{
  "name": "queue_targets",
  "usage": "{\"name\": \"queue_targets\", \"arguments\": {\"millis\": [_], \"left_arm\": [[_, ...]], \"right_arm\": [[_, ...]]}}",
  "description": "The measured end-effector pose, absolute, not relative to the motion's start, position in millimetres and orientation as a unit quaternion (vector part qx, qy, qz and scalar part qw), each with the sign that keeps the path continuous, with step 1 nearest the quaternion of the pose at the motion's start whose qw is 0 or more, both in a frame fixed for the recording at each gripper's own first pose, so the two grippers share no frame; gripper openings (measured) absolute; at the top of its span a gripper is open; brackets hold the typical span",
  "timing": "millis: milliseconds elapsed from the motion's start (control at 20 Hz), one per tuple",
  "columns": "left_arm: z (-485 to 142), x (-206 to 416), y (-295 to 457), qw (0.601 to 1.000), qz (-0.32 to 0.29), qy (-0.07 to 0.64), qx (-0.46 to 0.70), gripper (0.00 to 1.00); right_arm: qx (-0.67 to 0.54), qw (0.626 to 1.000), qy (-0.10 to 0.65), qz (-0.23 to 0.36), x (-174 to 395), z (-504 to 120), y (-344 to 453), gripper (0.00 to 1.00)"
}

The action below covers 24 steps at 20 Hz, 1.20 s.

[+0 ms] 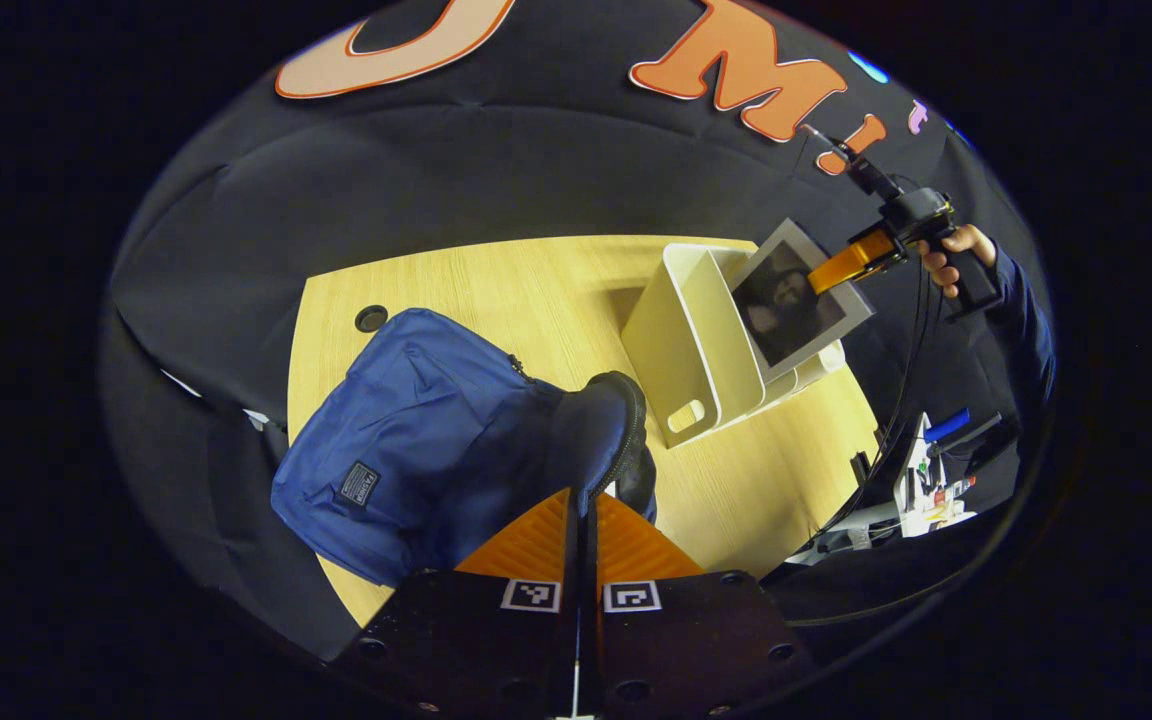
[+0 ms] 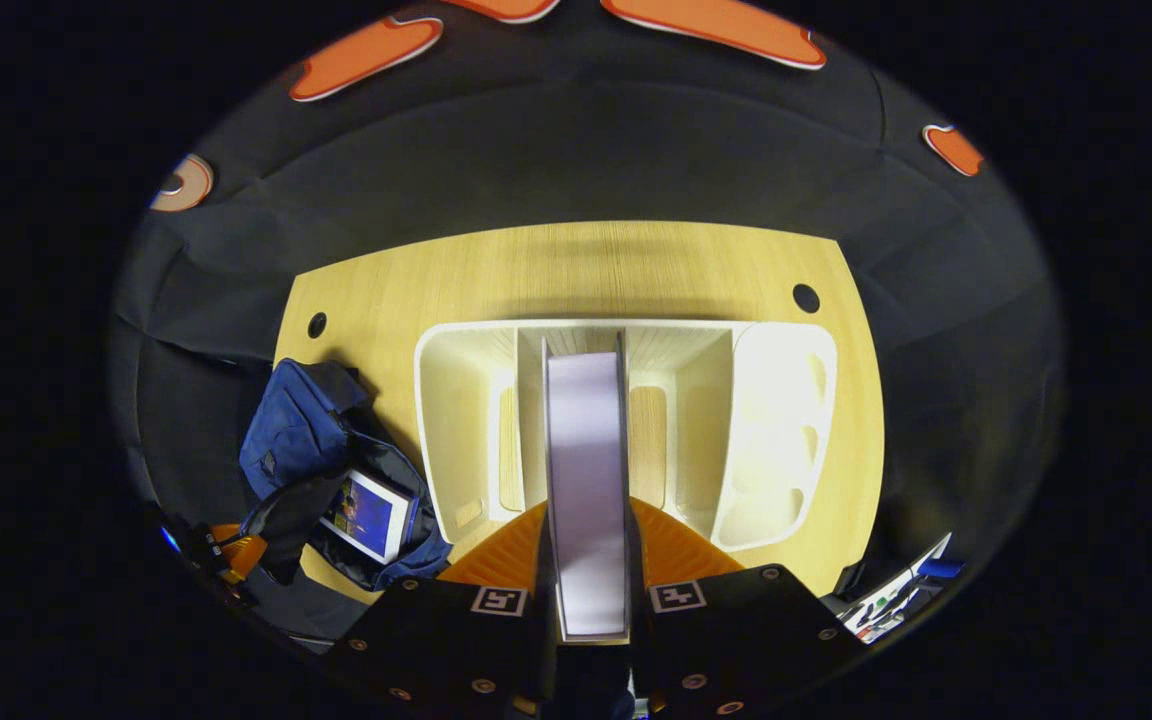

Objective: Open the schoolbag, grab two books from the bookshelf and put them into the schoolbag.

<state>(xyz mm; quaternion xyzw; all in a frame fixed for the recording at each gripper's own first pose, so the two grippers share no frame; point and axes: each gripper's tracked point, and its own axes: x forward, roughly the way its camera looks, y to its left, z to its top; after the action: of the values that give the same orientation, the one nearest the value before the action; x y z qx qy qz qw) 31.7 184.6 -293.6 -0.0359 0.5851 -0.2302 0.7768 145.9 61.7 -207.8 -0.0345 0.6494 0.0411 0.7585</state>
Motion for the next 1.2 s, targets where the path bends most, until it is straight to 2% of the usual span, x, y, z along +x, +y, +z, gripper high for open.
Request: {"name": "queue_targets", "arguments": {"millis": [500,700,850,1000,1200], "left_arm": [[-291,30,186,0.781,-0.229,0.580,-0.039,0.02],[-287,30,185,0.786,-0.224,0.574,-0.046,0.02],[-286,27,183,0.786,-0.226,0.574,-0.045,0.02],[-284,27,186,0.788,-0.224,0.572,-0.043,0.02],[-286,25,182,0.786,-0.222,0.573,-0.060,0.02]], "right_arm": [[-0.012,0.796,0.601,0.072,121,-108,56,0.30],[0.029,0.808,0.579,0.106,105,-91,59,0.30],[0.097,0.795,0.586,0.123,84,-96,63,0.30],[0.159,0.798,0.566,0.132,80,-94,65,0.30],[0.245,0.776,0.560,0.153,66,-102,80,0.29]]}}
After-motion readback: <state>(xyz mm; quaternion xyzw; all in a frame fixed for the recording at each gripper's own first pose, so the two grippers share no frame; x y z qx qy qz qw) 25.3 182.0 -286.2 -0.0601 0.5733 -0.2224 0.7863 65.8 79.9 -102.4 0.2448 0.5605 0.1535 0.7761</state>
